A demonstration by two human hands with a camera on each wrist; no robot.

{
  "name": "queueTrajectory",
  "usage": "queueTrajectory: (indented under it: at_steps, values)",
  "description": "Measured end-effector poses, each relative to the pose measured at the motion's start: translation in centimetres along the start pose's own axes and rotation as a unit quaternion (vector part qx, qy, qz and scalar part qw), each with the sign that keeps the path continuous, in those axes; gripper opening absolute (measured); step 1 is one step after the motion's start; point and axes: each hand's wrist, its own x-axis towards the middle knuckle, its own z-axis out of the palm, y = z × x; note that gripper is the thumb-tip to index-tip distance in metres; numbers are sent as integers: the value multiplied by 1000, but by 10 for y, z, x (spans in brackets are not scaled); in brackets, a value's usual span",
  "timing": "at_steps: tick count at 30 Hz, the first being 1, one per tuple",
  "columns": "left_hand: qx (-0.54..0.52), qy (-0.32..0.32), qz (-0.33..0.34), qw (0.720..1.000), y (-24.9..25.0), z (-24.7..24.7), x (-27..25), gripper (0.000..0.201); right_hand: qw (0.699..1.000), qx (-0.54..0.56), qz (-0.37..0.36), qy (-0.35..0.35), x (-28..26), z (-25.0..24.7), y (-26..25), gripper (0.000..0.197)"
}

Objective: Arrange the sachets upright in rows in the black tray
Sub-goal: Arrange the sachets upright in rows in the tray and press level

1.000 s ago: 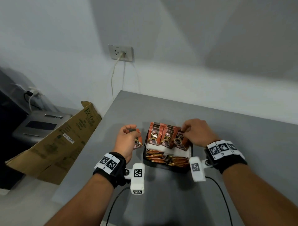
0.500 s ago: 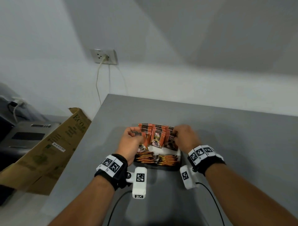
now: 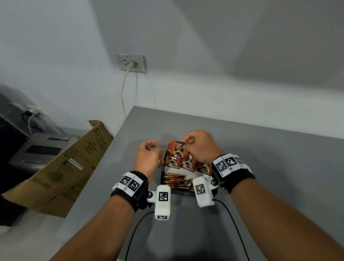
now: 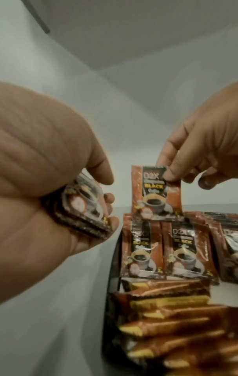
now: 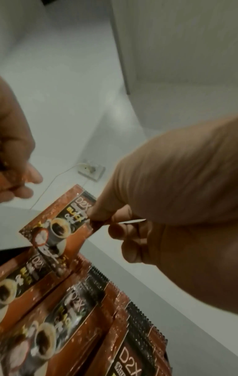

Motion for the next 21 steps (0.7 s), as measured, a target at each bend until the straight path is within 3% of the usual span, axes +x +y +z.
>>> queueTrajectory:
  at_steps: [9,14,21]
  values:
    - [-15,8,-31,999,-11,-21,6,47,993,-108,33,-40,17,48,5,25]
    - [-5,-9,-45,999,-13,-22,7,36,988,-145,29,-43,19,57,7,20]
    - [21,-56,-13,998,-13,-17,5,45,995,-100,6,-13,14,45,9,12]
